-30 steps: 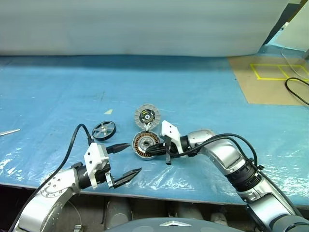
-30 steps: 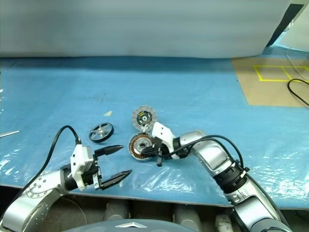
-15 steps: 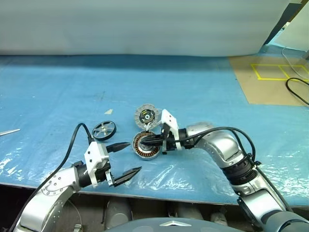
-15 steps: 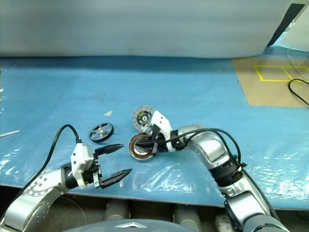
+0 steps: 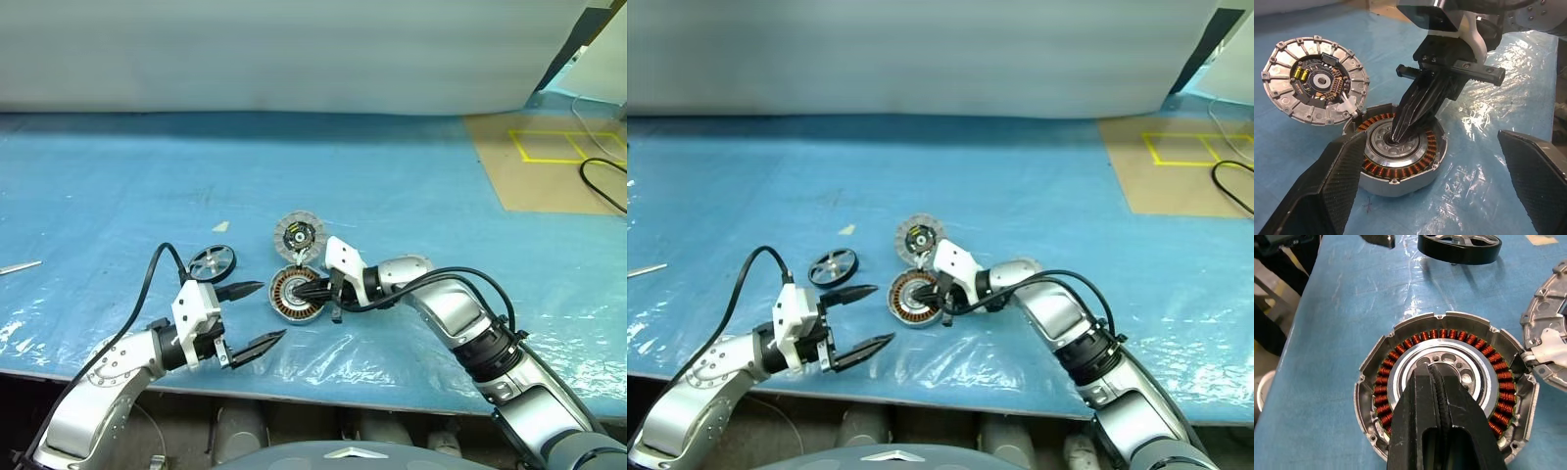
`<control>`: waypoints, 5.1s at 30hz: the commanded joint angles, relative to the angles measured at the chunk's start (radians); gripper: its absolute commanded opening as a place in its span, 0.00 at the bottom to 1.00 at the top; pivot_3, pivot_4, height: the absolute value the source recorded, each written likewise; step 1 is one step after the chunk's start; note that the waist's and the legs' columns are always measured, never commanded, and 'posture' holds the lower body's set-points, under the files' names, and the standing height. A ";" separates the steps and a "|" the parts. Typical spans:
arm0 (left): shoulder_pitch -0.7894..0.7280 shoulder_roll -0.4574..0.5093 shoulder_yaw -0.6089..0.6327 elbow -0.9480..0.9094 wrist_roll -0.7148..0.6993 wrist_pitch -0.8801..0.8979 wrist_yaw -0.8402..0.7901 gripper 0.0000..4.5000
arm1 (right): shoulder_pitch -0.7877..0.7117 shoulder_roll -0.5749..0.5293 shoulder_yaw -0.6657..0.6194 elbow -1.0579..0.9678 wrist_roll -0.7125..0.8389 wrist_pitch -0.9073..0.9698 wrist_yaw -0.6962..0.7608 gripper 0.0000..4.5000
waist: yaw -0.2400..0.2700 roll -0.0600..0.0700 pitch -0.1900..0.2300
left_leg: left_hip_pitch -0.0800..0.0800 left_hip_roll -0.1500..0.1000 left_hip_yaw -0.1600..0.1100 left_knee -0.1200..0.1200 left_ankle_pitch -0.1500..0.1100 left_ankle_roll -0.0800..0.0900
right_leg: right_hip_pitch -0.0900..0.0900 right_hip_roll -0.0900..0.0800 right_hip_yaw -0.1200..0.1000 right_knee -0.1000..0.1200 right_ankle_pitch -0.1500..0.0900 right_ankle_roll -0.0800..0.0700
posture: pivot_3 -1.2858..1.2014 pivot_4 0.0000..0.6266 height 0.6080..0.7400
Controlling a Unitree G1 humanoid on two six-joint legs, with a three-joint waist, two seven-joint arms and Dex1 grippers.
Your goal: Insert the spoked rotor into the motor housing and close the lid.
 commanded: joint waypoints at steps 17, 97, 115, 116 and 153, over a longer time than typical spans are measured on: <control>-0.036 -0.011 -0.009 0.007 0.006 -0.017 -0.012 1.00 | 0.019 0.003 0.085 0.177 -0.216 -0.062 -0.064 0.00 | 0.000 -0.002 -0.012 | 0.016 -0.001 0.001 -0.001 -0.002 0.004 | 0.016 -0.002 0.001 0.000 -0.005 0.008 | 0.52 0.24 1.00; -0.040 -0.001 -0.009 -0.016 -0.003 -0.001 0.006 1.00 | -0.020 0.203 -0.262 0.043 0.241 0.281 -0.072 0.00 | -0.002 0.000 -0.008 | -0.001 0.001 0.001 -0.003 -0.002 -0.003 | -0.004 0.001 0.000 -0.004 0.000 0.000 | 0.52 0.24 1.00; -0.029 -0.002 -0.006 -0.026 -0.002 0.008 0.025 1.00 | 0.013 0.159 -0.088 0.099 0.109 0.161 -0.025 0.00 | -0.005 0.000 -0.008 | 0.000 0.001 0.001 -0.003 -0.002 -0.003 | -0.004 0.001 0.000 -0.003 0.000 0.000 | 0.52 0.24 1.00; -0.030 -0.002 -0.006 -0.025 -0.002 0.007 0.025 1.00 | 0.012 0.165 -0.104 0.093 0.128 0.180 -0.021 0.00 | -0.004 0.000 -0.008 | 0.000 0.001 0.001 -0.003 -0.002 -0.003 | -0.004 0.001 0.000 -0.004 0.000 0.000 | 0.52 0.24 1.00; -0.066 -0.010 -0.015 0.025 0.008 -0.017 0.003 1.00 | -0.020 0.219 -0.222 0.065 0.227 0.211 -0.038 0.00 | -0.003 0.001 -0.007 | 0.000 0.000 0.001 -0.003 -0.001 -0.002 | -0.003 0.001 0.001 -0.003 0.000 0.000 | 0.52 0.24 1.00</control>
